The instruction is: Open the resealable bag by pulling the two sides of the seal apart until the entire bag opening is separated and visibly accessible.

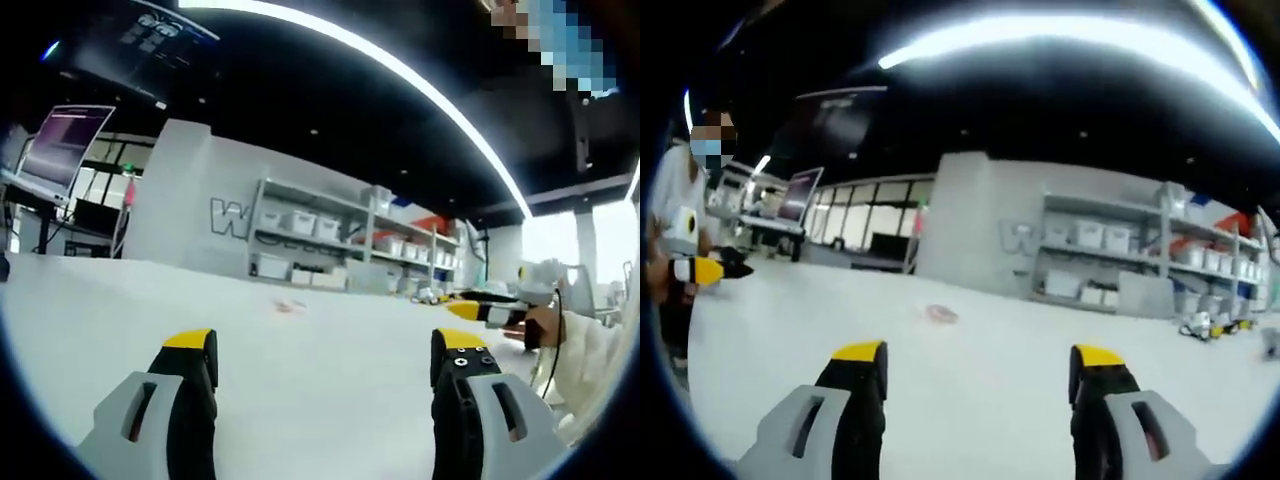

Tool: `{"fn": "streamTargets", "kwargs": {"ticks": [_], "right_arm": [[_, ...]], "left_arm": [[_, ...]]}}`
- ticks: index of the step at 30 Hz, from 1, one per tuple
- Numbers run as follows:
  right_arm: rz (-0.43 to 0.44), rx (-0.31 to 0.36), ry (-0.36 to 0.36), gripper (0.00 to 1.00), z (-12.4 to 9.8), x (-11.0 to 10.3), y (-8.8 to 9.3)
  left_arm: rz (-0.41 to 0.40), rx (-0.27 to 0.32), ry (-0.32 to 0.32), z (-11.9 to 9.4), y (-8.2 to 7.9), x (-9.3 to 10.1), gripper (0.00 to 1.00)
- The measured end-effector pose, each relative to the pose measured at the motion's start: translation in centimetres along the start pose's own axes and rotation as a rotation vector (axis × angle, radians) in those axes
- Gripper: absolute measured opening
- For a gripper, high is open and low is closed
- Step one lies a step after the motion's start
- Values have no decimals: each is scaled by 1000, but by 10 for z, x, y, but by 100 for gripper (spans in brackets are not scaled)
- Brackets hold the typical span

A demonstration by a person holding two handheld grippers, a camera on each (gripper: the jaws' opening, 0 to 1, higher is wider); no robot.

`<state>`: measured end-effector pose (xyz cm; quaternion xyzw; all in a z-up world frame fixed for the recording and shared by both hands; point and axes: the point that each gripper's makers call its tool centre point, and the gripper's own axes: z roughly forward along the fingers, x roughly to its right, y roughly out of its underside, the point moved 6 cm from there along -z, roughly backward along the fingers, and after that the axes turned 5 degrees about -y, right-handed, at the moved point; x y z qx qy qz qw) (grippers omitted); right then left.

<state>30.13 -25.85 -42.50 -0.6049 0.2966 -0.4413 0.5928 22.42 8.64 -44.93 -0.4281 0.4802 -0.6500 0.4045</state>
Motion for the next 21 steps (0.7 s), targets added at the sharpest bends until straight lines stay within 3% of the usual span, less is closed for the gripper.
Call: {"fn": "streamTargets", "kwargs": {"ticks": [4,7,21], "right_arm": [[1,2,21,79,-5,2,-1],[-13,19,24,99,-6,2,-2],[-30,-11,70,99,-18,3,-2]], "left_arm": [[7,8,-8,0,-3,-3,87],[65,36,-20,1,-9,-5,92],[63,75,-65,5,-18,-20,94]]}}
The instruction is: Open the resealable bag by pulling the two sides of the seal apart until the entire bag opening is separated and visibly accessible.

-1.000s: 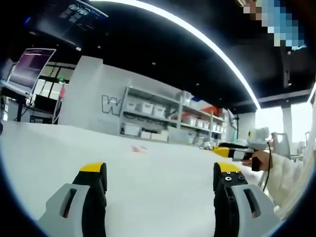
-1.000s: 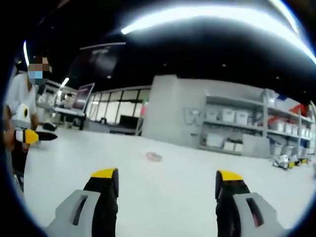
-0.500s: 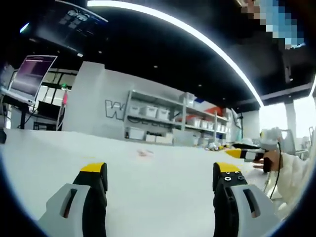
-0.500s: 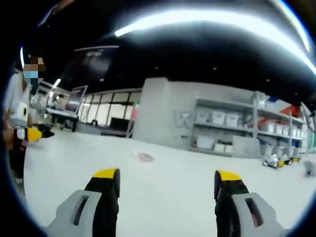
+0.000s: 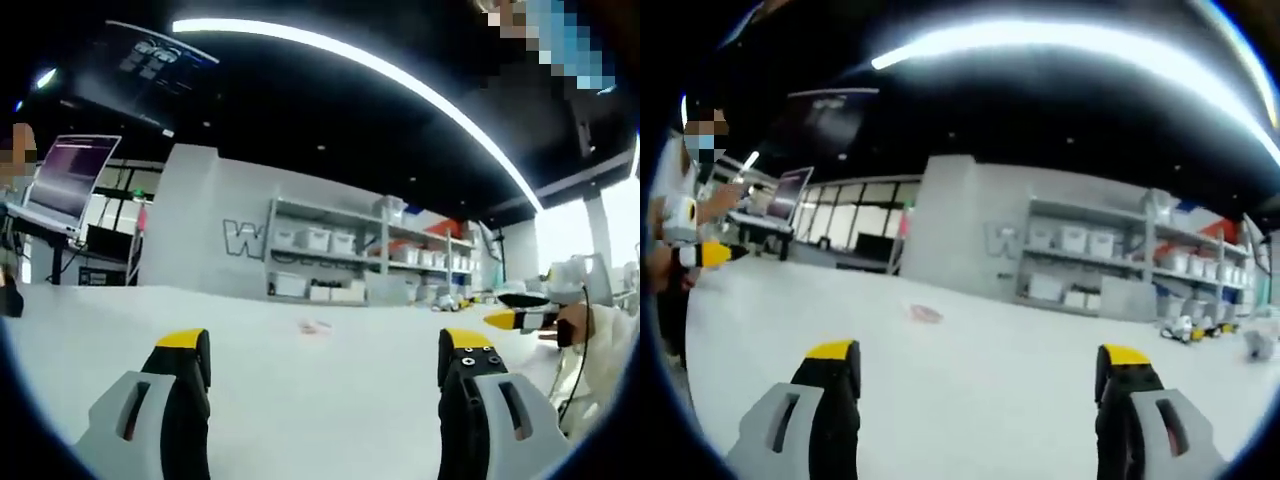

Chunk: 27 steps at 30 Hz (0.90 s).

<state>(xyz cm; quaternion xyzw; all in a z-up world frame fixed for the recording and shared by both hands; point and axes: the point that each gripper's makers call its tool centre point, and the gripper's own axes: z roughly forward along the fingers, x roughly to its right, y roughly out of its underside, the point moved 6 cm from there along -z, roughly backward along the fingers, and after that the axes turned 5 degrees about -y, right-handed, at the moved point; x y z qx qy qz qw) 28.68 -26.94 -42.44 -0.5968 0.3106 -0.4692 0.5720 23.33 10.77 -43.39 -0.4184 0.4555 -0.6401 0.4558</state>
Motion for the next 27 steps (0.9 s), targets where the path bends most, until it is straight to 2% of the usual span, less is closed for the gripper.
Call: {"fn": "streamTargets", "kwargs": {"ticks": [4,8,13,17,19,20,23,27], "right_arm": [[7,12,10,99,-6,-1,-4],[-11,-3,9,99,-10,-1,-11],[-35,-62,-50,99,-12,-4,-17],[-111,-133,-64,99,-13,-2,-12],[-125,-149,-64,99,-12,-2,-8],[-123,-151,-65,99,-12,-2,-8],[-81,-138,-83,98,-9,-4,-4],[-72,-162,-113,98,-5,-6,2]], "left_arm": [[1,5,-11,3,0,-5,93],[16,-20,-12,5,-1,-7,92],[57,-31,-6,7,-5,-6,92],[73,-65,5,9,-3,-4,91],[112,-134,21,8,2,-2,90],[135,-161,30,7,2,-1,88],[173,-165,29,8,-1,1,89],[173,-191,35,9,-2,1,90]]}}
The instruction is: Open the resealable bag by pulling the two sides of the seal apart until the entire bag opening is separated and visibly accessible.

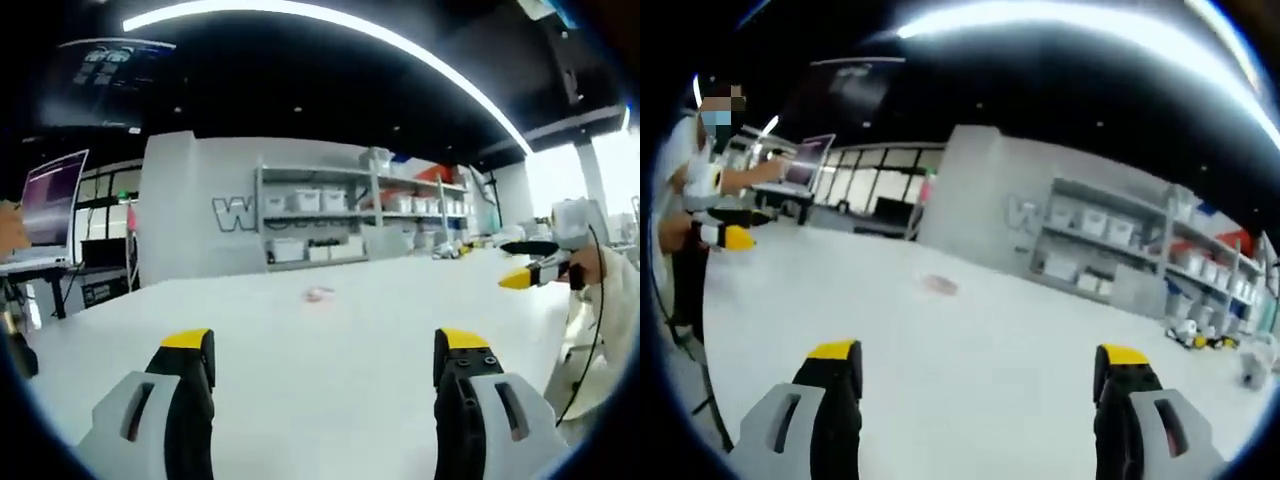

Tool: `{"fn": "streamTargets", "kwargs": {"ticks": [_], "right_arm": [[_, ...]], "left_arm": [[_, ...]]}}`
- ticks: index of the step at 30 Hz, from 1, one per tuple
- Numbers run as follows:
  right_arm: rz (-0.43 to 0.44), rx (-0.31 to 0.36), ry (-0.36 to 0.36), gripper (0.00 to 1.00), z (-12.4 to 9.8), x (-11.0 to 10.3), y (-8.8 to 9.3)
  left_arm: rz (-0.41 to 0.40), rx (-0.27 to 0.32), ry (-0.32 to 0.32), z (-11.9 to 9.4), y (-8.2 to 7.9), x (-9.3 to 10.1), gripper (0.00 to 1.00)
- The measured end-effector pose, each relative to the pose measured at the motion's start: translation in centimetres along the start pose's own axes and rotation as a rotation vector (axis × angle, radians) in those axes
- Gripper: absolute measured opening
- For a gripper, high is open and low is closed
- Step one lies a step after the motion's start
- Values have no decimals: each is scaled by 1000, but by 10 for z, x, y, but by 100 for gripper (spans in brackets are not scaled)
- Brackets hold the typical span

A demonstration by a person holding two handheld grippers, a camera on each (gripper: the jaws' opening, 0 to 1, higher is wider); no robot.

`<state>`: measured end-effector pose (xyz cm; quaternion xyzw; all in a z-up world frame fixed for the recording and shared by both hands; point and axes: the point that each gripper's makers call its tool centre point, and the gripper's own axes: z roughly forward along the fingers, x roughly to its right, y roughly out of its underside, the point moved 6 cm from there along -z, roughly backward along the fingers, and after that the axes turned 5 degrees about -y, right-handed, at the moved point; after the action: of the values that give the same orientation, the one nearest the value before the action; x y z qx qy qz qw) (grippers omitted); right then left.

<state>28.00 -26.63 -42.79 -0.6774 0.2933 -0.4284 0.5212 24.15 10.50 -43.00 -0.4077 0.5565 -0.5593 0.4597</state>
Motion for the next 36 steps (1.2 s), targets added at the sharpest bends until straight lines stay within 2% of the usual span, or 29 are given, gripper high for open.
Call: {"fn": "streamTargets", "kwargs": {"ticks": [3,6,14,20,28,36], "right_arm": [[-30,-25,-29,96,2,-2,2],[-36,-13,-31,96,2,-2,0],[-15,6,-24,95,-1,-2,1],[-21,-20,-29,95,0,-3,6],[-28,-20,-62,94,0,-8,7],[-32,-18,-50,94,-2,-6,7]], "left_arm": [[33,-92,42,1,8,4,86],[41,-113,51,3,14,8,84],[11,-78,77,4,8,15,84],[14,-92,70,4,10,14,85],[3,-90,73,4,13,18,84],[3,-93,70,4,14,18,84]]}}
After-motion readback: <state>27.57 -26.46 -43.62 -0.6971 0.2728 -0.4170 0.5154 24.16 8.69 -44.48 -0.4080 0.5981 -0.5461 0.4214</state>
